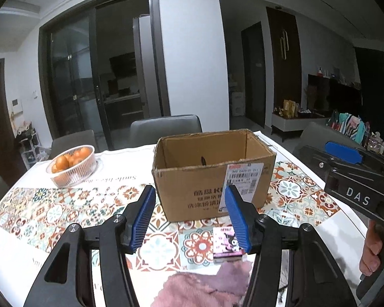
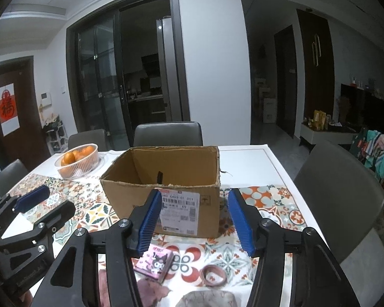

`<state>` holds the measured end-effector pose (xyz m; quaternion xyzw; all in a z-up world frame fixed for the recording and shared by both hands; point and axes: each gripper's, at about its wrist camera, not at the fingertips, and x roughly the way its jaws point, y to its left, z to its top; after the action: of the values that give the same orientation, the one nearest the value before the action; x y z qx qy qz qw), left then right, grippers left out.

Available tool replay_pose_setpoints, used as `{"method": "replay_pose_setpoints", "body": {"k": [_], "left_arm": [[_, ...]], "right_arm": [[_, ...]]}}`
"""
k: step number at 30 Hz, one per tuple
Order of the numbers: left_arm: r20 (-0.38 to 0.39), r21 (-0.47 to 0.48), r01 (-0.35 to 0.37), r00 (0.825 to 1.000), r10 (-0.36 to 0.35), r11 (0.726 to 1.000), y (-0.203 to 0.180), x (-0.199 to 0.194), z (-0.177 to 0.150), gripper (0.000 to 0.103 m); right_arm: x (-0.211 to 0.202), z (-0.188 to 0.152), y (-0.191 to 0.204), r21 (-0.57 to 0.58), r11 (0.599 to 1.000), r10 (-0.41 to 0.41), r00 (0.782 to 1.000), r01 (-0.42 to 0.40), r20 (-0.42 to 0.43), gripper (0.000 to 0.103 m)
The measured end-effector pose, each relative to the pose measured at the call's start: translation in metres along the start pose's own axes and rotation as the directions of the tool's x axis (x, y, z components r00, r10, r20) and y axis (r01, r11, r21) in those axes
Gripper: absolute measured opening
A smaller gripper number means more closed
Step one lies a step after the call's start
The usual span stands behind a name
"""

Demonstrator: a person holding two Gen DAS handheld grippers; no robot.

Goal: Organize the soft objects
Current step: 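Move both tools back down toward the pink towel and floral pouch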

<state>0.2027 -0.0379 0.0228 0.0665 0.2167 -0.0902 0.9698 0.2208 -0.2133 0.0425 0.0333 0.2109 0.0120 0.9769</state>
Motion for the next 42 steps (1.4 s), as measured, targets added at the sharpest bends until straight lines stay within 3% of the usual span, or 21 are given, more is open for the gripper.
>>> {"method": "replay_pose_setpoints", "body": {"k": [9, 21, 32, 42], "left_arm": [[-0.033, -0.029, -0.003, 0.999, 0.002, 1.0, 0.0, -0.013, -0.028, 0.057], [-0.107, -0.047, 0.011, 0.994, -0.016, 0.999, -0.001, -0.015, -0.065, 0.06], [-0.212, -0.054, 0.024, 0.977, -0.035, 0.998, -0.006, 0.0, -0.096, 0.061], [-0.297, -0.068, 0.038, 0.953, -0.057, 0.997, -0.009, 0.02, -0.118, 0.061]], "right_arm": [[-0.017, -0.022, 0.002, -0.004, 1.0, -0.023, 1.0, 0.023, -0.002, 0.072], [-0.018, -0.057, 0.002, -0.003, 1.0, -0.018, 0.996, 0.018, -0.09, 0.081], [0.001, -0.094, -0.002, 0.019, 1.0, -0.012, 0.975, 0.016, -0.223, 0.081], [0.025, -0.118, -0.005, 0.033, 0.999, 0.021, 0.942, -0.01, -0.335, 0.081]]}}
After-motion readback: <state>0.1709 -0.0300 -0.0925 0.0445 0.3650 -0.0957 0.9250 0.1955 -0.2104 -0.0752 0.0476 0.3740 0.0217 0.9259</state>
